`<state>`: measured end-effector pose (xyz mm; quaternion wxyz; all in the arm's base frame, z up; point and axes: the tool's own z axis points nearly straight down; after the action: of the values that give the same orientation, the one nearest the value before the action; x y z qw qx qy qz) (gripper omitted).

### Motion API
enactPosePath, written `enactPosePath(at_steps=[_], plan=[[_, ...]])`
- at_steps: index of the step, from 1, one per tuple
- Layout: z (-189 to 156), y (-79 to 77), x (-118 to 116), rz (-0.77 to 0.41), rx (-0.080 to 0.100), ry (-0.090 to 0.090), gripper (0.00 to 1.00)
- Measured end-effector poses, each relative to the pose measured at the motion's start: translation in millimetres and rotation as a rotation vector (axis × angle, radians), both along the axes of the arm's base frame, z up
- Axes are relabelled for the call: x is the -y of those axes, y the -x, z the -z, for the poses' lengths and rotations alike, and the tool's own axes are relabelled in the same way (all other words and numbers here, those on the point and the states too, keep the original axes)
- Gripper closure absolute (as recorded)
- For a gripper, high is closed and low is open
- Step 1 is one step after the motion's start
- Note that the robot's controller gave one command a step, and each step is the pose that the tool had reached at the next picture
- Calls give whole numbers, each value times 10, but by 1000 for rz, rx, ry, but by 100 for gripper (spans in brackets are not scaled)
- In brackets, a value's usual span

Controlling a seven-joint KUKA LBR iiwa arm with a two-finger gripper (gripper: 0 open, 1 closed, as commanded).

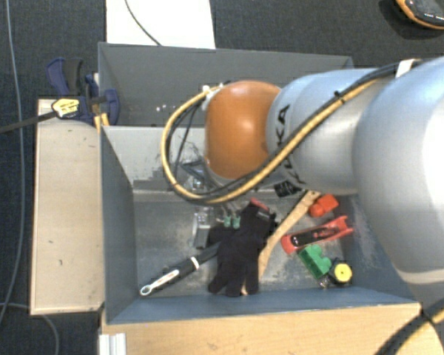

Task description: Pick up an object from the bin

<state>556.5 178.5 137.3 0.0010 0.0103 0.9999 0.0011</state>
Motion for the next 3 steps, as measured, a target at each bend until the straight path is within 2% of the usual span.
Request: enactPosePath(at_steps=[1,2,3], plan=[[0,0,0,0,0,0,0],[327,124,384,-156,1,0,0],[199,-143,538,-341,6,0,0]])
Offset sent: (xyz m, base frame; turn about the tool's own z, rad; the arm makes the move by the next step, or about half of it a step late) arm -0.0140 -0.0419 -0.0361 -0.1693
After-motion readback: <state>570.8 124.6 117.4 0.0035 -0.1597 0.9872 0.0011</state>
